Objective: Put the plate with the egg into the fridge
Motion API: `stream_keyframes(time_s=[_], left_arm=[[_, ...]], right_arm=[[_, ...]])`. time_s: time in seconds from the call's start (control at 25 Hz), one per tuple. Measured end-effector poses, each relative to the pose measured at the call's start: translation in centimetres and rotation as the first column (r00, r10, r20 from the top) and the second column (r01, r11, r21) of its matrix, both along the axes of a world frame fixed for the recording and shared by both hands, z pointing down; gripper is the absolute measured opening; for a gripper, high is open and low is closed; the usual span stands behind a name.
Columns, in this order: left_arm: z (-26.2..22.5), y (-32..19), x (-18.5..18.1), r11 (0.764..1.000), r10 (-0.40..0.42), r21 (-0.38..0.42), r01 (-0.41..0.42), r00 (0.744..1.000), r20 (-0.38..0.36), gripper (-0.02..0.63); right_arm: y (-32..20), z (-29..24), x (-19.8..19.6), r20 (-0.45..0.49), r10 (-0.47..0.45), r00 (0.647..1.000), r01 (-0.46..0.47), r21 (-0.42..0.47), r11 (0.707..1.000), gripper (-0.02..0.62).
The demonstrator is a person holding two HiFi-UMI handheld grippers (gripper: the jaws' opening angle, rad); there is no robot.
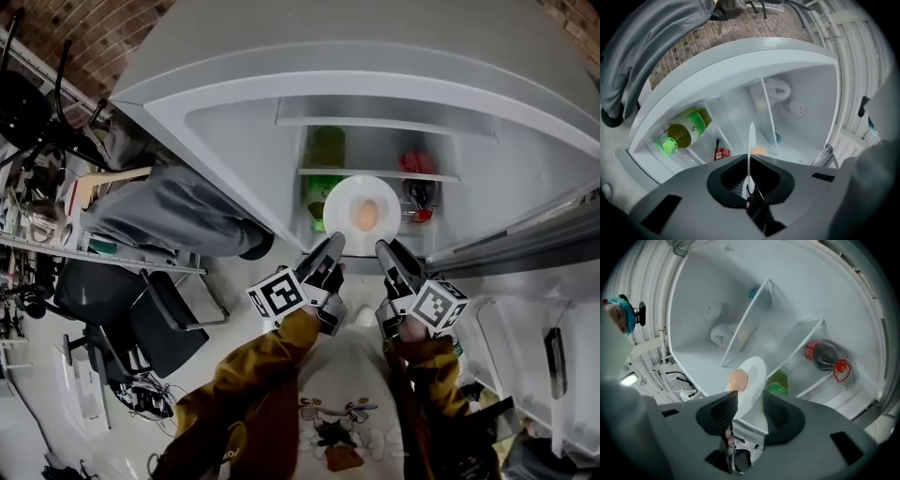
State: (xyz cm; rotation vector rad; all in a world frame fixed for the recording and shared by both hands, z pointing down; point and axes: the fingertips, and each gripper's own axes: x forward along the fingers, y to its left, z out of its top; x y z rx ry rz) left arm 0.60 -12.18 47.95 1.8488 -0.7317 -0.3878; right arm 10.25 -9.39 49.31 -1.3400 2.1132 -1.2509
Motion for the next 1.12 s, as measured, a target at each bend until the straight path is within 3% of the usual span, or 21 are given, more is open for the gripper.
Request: stream_keyframes(time_s=[0.08,0.2,0.56,0.8,1.12], left_arm=[[0.1,-0.1,0.1,1.000,-0.002,-0.002,0.002,1.000,-0.008,0.017],[0.0,-0.3,0.1,1.000,-0.006,-0.004,0.006,1.000,-0.017,0.017],[-0.1,-0.6,0.5,1.000,-0.006,-0.009,0.006,0.999,-0.052,0.017],[0.4,-1.1,0.2,0.998,-0.054,-0.011,0.054,0.997,-0.056,0.017],[0.4,-1.4,0.4,0.998,-0.056,0.012,0.056,0.998,-0.042,0.018]], right_arm=[[-0.1,0.2,-0.2,0.008,0.005,1.000,-0.005,-0.013,1.000,0.163],[-0.2,0.4,0.1,0.036,0.025,0.999,-0.024,-0.036,0.999,0.085],[-0.2,0.1,-0.5,0.217,0.032,0.976,-0.014,-0.084,0.996,0.056],[-0.9,-0.3,-0.4,0.362,0.078,0.929,-0.044,-0.103,0.994,0.018],[-1.3,-0.4,-0.1,0.415,0.117,0.902,-0.081,-0.103,0.991,0.012]])
